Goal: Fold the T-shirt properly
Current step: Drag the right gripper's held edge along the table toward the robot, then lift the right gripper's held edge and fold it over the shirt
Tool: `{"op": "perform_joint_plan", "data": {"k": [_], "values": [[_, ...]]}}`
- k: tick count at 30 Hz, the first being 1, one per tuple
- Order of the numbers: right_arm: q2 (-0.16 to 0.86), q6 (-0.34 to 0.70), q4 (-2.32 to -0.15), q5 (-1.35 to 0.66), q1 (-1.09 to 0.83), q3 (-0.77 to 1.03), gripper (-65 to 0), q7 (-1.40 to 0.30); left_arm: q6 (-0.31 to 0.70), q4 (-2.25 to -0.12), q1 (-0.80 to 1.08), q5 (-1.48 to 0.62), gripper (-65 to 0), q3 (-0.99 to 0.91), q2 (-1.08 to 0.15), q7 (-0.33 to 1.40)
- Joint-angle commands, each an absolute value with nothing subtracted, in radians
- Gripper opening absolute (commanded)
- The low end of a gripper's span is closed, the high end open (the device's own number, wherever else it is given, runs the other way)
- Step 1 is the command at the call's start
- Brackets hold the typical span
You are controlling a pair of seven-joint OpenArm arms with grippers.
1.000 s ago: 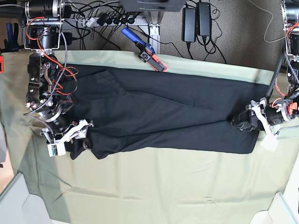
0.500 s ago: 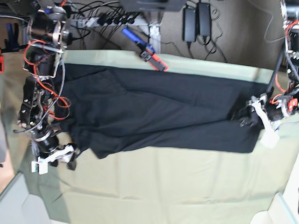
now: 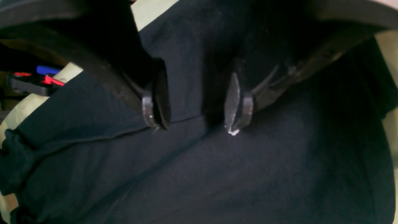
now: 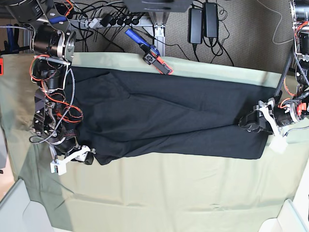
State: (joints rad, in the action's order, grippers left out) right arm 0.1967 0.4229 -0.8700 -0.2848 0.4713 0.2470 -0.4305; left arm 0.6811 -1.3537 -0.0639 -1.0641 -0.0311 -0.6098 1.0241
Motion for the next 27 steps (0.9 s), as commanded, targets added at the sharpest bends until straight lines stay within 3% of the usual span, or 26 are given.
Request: {"op": "perform_joint_plan", "data": {"k": [1,3,5,17,27], "values": [[0.207,0.479,-0.884,-0.296,0.501,0.236,-47.2,-0.424,0.698,-1.368,-0.082,-1.08,-33.1,-0.039,-0.629,1.007],[0.207,0.479,-0.885,-0.296,0.501,0.224,-59.8,-0.424,0.698,-1.368,-0.082,-1.079,-33.1,-0.039,-0.629,1.007],[0.207,0.479,-0.892,-0.296,0.501,0.224,-65.0,-0.424,0.698,-1.368,-0.082,-1.079,-33.0,-0.039,-0.629,1.007],[0.207,0.498,-1.11,-0.426,0.48,0.224,-65.0,-0.638,0.698,-1.368,-0.082,-1.057,-33.0,-0.039,-0.629,0.998],[0.211,0.498,-1.504,-0.483,0.221,0.224,-65.0,-0.686,0.698,-1.368,-0.082,-1.036,-33.0,-0.039,-0.629,0.998]]}}
